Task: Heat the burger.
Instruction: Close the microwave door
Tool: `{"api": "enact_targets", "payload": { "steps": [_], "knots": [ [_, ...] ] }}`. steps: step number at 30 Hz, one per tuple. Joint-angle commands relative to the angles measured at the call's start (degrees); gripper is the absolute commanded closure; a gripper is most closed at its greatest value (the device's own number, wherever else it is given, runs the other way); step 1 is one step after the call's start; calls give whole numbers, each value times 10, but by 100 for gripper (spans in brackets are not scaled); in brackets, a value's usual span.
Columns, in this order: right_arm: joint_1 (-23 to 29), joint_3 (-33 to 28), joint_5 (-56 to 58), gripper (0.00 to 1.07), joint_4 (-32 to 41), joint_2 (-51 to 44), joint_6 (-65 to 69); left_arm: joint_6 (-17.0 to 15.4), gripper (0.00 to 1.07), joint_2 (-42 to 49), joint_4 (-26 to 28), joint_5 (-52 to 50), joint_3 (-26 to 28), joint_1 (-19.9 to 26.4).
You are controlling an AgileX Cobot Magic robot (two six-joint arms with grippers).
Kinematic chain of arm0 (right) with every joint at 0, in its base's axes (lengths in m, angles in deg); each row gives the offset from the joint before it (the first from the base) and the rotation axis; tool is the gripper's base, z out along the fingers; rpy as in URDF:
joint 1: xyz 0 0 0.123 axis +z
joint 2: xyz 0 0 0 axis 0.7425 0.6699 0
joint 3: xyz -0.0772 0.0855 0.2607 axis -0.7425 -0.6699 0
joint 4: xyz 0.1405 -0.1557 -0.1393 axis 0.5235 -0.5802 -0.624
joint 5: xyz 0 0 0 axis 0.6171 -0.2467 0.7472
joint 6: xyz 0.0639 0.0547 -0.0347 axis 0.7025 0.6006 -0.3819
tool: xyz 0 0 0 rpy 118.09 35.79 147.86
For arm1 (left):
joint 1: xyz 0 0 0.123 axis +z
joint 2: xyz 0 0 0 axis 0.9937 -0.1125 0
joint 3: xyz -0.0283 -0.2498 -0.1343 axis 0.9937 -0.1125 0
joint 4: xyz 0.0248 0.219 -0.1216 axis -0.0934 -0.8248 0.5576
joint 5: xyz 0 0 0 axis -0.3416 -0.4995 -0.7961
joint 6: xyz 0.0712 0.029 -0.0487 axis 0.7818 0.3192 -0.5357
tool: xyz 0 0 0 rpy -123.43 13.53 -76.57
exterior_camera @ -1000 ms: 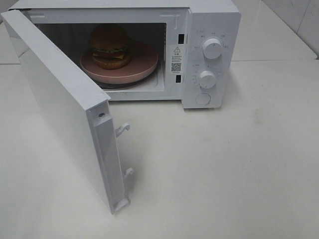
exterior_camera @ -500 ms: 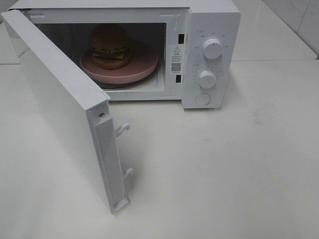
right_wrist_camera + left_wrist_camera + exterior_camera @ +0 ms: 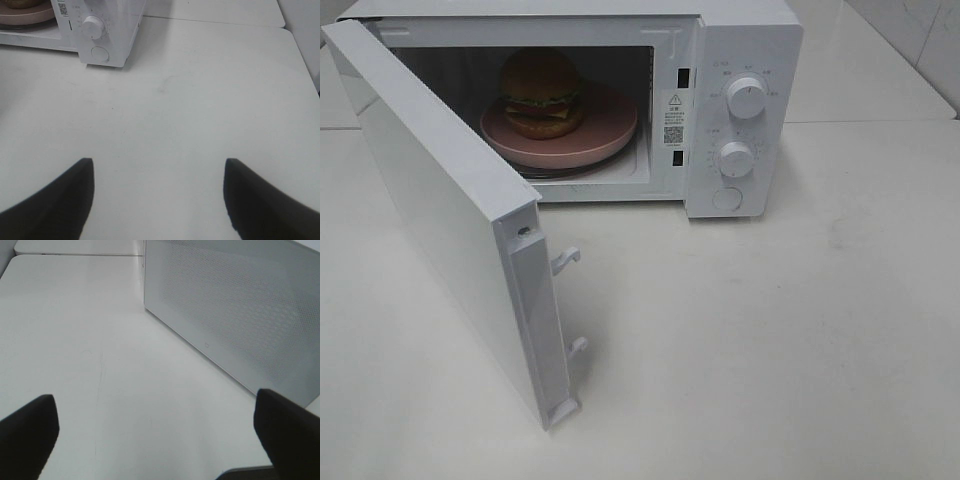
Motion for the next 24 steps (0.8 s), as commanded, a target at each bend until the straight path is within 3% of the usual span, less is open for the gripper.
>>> {"api": "enact_targets", "payload": {
  "steps": [1,8,10,11,12,13,14,16,19,21,24],
  "knots": [
    [-3,-2,-2,37,0,-15,1,0,9,-22,14,-16,13,0],
    [-3,-2,-2,37,0,-15,1,0,12,-86,11,-68,30,0],
    [-3,-2,-2,37,0,-15,1,0,30,-116,11,-87,30,0],
    [-3,-2,-2,37,0,-15,1,0,30,-116,11,-87,30,0],
    [-3,-2,-2,37,0,-15,1,0,37,-127,11,-93,30,0],
    [-3,-2,-2,37,0,-15,1,0,51,-148,11,-101,30,0],
    [-3,-2,-2,37,0,-15,1,0,51,-148,11,-101,30,0],
    [-3,-2,-2,37,0,-15,1,0,70,-179,12,-112,26,0],
    [-3,-2,-2,37,0,-15,1,0,76,-188,12,-116,26,0],
    [-3,-2,-2,37,0,-15,1,2,103,-234,12,-154,26,0],
    [-3,-2,-2,37,0,-15,1,14,107,-252,12,-182,25,0]
  ]
}}
